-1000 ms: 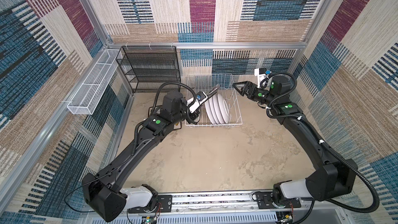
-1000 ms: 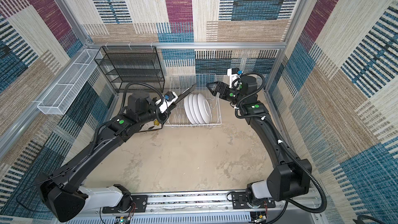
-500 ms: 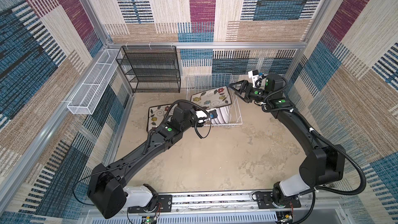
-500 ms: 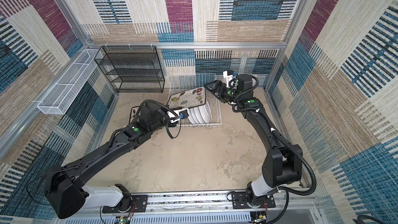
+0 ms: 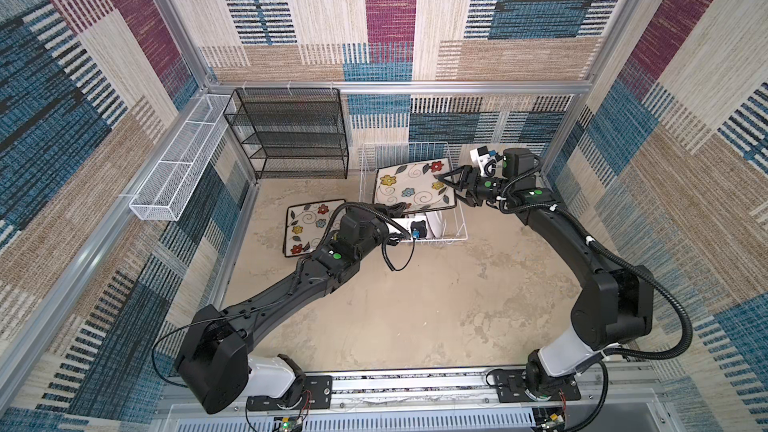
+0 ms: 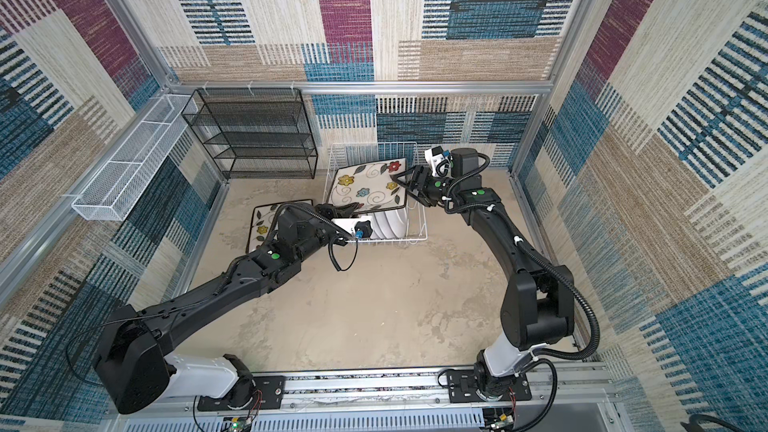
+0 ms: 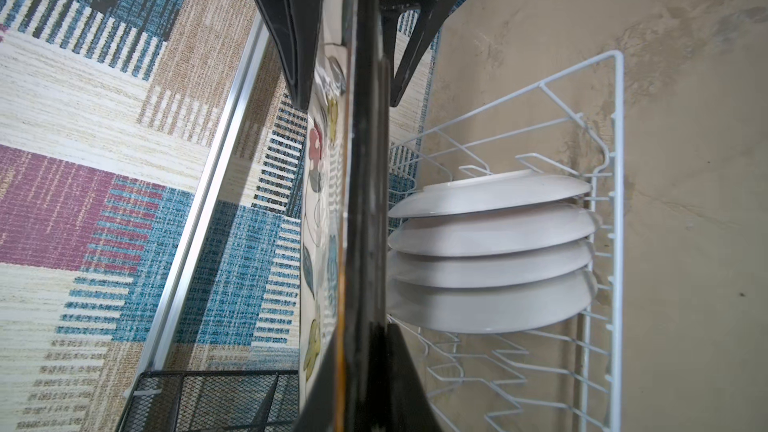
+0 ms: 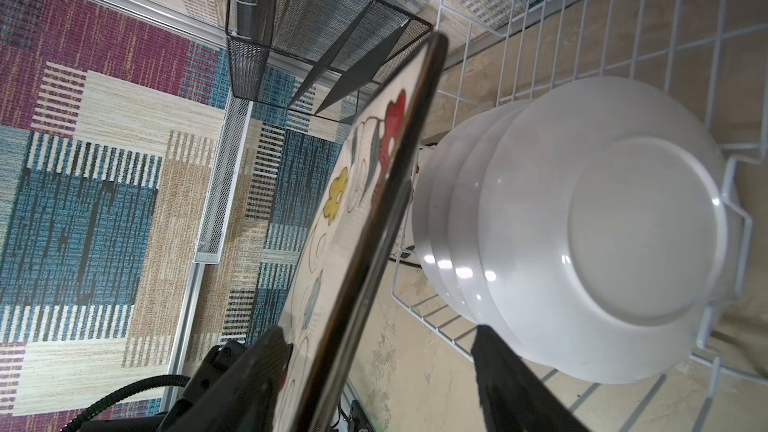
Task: Unload the plates from the dish rack
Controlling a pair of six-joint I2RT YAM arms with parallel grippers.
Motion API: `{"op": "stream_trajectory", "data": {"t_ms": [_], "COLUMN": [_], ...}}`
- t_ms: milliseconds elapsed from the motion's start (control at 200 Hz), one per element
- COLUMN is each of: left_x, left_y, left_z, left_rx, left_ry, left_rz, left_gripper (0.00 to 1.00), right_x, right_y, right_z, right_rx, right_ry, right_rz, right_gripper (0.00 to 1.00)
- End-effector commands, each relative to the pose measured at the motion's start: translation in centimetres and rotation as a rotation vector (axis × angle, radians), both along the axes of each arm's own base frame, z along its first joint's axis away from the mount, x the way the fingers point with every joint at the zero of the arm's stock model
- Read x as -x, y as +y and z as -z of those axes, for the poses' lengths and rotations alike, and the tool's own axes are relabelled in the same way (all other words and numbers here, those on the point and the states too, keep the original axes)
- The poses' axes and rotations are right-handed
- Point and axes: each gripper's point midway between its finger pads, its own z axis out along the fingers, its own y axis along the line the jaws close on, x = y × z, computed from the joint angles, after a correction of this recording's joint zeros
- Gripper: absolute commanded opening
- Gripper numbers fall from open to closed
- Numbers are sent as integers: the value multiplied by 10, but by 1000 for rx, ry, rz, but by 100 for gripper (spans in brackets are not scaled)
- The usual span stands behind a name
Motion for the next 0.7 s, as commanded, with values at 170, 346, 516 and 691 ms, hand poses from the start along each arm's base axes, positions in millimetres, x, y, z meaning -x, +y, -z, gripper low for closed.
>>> {"op": "stream_trajectory", "data": {"t_ms": [170,346,516,691], "left_x": [-1,-2,-4,-8], "left_y": [-10,-14,-15,-14], "left_z": [-62,-56,-55,-51], "left_rx": [112,98,93,86], "left_ry": [-232,-227,-231,-236], "left_rz": [23,25,16,-6], "left_gripper": [0,0,0,0], "right_x": [3,7,9,12], "right_y": [10,19,22,23], "right_z": [5,10,10,5], "right_rx": [20,11,3,-18], "right_ry": [7,26,26,12], "right_rz": [-52,-91,-109,-112], "right_gripper": [61,54,45,26]}}
